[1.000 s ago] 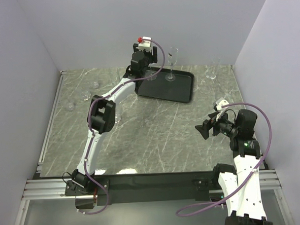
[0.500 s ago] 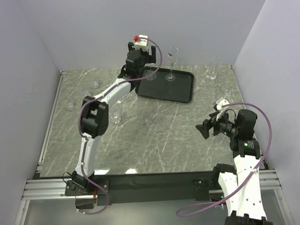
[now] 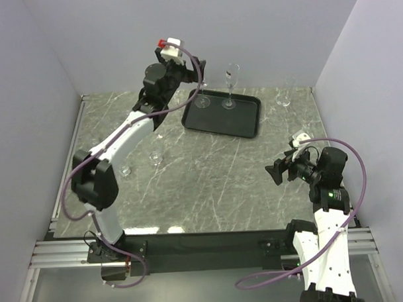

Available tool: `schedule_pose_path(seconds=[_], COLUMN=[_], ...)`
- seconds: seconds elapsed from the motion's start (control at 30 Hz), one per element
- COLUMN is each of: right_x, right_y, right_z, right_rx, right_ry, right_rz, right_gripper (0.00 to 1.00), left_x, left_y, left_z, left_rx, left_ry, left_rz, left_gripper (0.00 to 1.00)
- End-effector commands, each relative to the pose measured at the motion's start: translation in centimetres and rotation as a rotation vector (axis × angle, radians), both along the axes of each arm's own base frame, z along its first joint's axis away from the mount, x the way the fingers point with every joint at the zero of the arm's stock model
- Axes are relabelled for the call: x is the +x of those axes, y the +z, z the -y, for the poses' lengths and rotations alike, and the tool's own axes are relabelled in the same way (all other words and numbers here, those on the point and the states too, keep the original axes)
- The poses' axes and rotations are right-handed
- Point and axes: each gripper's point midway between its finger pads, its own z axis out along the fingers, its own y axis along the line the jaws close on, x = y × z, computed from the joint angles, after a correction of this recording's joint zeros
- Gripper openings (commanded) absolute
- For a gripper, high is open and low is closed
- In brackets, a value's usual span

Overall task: Place the glasses into the tray
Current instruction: Place the glass into the tray, then grab a glass with a robot arm

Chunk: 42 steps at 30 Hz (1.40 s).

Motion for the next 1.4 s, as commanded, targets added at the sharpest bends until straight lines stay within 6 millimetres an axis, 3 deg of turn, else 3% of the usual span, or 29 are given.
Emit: schedule_pose_path(seconds=[0.0, 0.03, 0.07, 0.13, 0.17, 0.2, 0.27, 0.33, 0.37, 0.4, 0.47, 0.5, 0.57, 0.6, 0.63, 0.67, 0.7, 0.77, 0.8, 0.87, 0.9, 1.1, 1.37], right_x=[0.8, 0.9, 0.9, 1.1, 1.2, 1.3, 1.4, 1.7, 1.9, 2.0, 2.4, 2.5, 3.2, 3.5, 4.1, 4.5, 5.0, 6.1, 6.8, 8.0, 8.8, 13.2, 18.4], right_y=[1.5, 1.5, 1.4, 1.4, 1.4, 1.5, 1.6, 1.8, 1.7, 2.0, 2.2, 2.9, 3.2, 4.3, 4.2, 4.5, 5.7, 6.0, 7.2, 7.4, 8.6, 10.9, 11.7], right_z=[0.6, 0.7, 0.7, 0.9, 0.9, 1.0, 1.0, 1.3, 1.3, 1.4, 1.5, 1.6, 1.8, 2.0, 2.2, 2.4, 2.5, 3.1, 3.4, 4.2, 4.7, 7.9, 9.7], right_rx=[-0.032, -0.033, -0.032, -0.034, -0.034, -0.036, -0.027, -0.025, -0.017, -0.017, -0.012, -0.01, -0.002, -0.003, 0.005, 0.019, 0.022, 0.05, 0.055, 0.077, 0.081, 0.134, 0.218], right_ry=[-0.018, -0.021, -0.021, -0.03, -0.035, -0.041, -0.047, -0.065, -0.069, -0.071, -0.076, -0.08, -0.087, -0.093, -0.102, -0.118, -0.127, -0.173, -0.189, -0.249, -0.274, -0.497, -0.674], right_rz=[0.073, 0.071, 0.068, 0.07, 0.068, 0.076, 0.077, 0.084, 0.07, 0.067, 0.044, 0.041, 0.007, 0.015, -0.013, -0.026, -0.013, -0.047, -0.023, -0.047, -0.018, -0.008, -0.006], right_gripper=[0.97, 0.97, 0.97, 0.97, 0.97, 0.97, 0.97, 0.97, 0.97, 0.97, 0.96, 0.96, 0.96, 0.96, 0.96, 0.95, 0.95, 0.95, 0.95, 0.95, 0.95, 0.94, 0.94], left_x=[-4.4, -5.2, -7.1, -8.7, -10.5, -11.2, -13.8, -15.3, -17.0, -17.5, -19.9, -20.2, -22.2, -22.5, -23.7, -24.2, -24.3, -25.6, -25.6, -26.3, -26.3, -26.6, -26.6], left_y=[2.0, 2.2, 4.0, 2.5, 4.1, 3.2, 4.0, 2.5, 3.1, 1.4, 1.1, -0.6, -1.1, -2.8, -2.4, -3.0, -5.0, -5.4, -7.2, -7.6, -8.9, -10.6, -11.0], left_z=[-1.3, -1.8, -2.8, -3.4, -4.3, -4.7, -6.1, -7.0, -8.1, -8.7, -10.2, -11.0, -12.6, -13.5, -14.4, -15.0, -15.8, -17.3, -17.8, -18.9, -19.1, -20.2, -20.9], left_rx=[-0.017, -0.019, -0.034, -0.01, -0.021, -0.014, -0.022, -0.018, -0.022, -0.009, -0.002, 0.02, 0.031, 0.057, 0.045, 0.05, 0.076, 0.061, 0.079, 0.057, 0.062, 0.06, 0.052], left_ry=[-0.052, -0.051, -0.055, -0.068, -0.072, -0.076, -0.074, -0.069, -0.058, -0.045, -0.037, -0.004, 0.024, 0.057, 0.071, 0.087, 0.122, 0.162, 0.185, 0.225, 0.234, 0.28, 0.315], left_rz=[0.009, 0.01, 0.041, 0.006, 0.033, 0.009, 0.001, -0.044, -0.044, -0.082, -0.092, -0.121, -0.119, -0.14, -0.115, -0.119, -0.15, -0.132, -0.152, -0.133, -0.15, -0.151, -0.15], left_gripper=[0.99, 0.99, 0.99, 0.99, 0.99, 0.99, 0.99, 0.99, 0.99, 0.99, 0.99, 0.99, 0.99, 0.99, 0.99, 0.99, 1.0, 0.99, 1.0, 1.0, 0.99, 0.99, 0.99])
